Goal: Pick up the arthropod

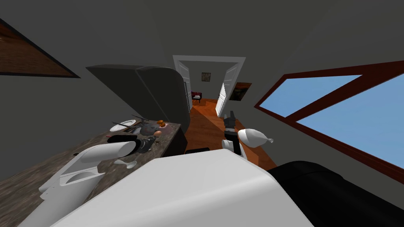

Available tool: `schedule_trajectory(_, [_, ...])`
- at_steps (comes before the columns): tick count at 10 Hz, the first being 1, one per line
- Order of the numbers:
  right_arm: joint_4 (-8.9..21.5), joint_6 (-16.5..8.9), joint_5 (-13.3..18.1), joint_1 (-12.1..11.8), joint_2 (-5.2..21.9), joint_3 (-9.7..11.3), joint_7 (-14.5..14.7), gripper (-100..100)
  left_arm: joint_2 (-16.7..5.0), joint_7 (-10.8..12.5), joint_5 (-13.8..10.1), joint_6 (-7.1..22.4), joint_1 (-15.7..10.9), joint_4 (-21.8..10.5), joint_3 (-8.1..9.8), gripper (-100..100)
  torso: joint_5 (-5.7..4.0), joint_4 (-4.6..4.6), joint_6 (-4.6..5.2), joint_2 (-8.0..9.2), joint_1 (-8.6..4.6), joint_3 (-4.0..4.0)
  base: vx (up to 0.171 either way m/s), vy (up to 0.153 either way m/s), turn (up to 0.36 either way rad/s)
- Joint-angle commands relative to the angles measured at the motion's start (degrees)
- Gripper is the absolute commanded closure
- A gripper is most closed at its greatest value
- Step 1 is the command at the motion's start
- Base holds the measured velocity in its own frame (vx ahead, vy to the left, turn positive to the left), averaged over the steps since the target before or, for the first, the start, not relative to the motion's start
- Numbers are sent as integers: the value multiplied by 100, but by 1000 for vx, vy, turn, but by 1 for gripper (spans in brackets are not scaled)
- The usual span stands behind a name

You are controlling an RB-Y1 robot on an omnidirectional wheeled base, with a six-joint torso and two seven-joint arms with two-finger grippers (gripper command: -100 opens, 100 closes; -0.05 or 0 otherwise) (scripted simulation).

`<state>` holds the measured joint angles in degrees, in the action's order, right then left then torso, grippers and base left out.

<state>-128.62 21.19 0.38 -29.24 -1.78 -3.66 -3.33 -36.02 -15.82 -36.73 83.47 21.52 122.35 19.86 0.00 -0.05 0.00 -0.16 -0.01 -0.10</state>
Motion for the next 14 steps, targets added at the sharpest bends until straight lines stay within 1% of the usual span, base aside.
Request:
schedule_trajectory(1, [0, 0, 0, 0, 0, 0, 0, 0, -96, -117, -286, 286, -98, -136, 78, -100, 0, 0, 0, 0, 0, 0, 69, -9, 40])
schedule_trajectory(2, [0, 0, 0, 0, 0, 0, 0, 0, -96, -117, -288, 364, -98, -136, 78, -100, 0, -1, 0, -6, 0, -3, 54, -13, 16])
schedule_trajectory(4, [0, 0, 0, 0, 0, 0, 0, 0, -178, -224, -590, 726, -202, -263, 143, -100, 0, 0, 0, -1, 0, -1, 55, -2, 34])
schedule_trajectory(6, [0, 0, 0, 0, 0, 0, 0, 0, -234, -304, -820, 990, -281, -361, 188, -100, 1, -1, 0, -4, 5, -3, 60, 6, 28])
schedule_trajectory(7, [0, 0, 0, 0, 0, 0, 0, 0, -252, -331, -901, 1079, -309, -397, 203, -100, 1, -1, 0, -4, 5, -3, 50, 7, 24])
schedule_trajectory(8, [0, 0, 0, 0, 0, 0, 0, 0, -241, -305, -840, 1010, -300, -375, 187, -100, 1, -1, 1, -2, 6, -1, 20, 3, 3])
schedule_trajectory(9, [0, 0, 0, 1, 0, 0, 0, 0, -243, -312, -849, 1032, -305, -382, 188, 0, 1, 1, 1, 8, 4, 4, 0, 0, 0])
schedule_trajectory(10, [0, 0, 0, 1, 0, 0, 0, 0, -197, -344, -749, 865, -324, -554, 94, -100, 1, 3, 0, 15, 3, 8, -7, 2, -62])
schedule_trajectory(12, [0, 0, 0, 1, 0, 0, 0, 0, -139, -385, -626, 659, -349, -769, -23, -100, 1, 5, 1, 24, 4, 13, -18, 2, -57])
schedule_trajectory(13, [0, 0, 0, 1, 0, 0, 0, 0, -165, -365, -675, 755, -348, -686, 22, -100, 1, 5, 1, 26, 4, 14, -8, 2, -11])
schedule_trajectory(14, [0, 0, 0, 1, 0, 0, 0, 0, -161, -364, -667, 735, -351, -697, 14, 100, 1, 5, 0, 24, 4, 14, 0, 0, 0])
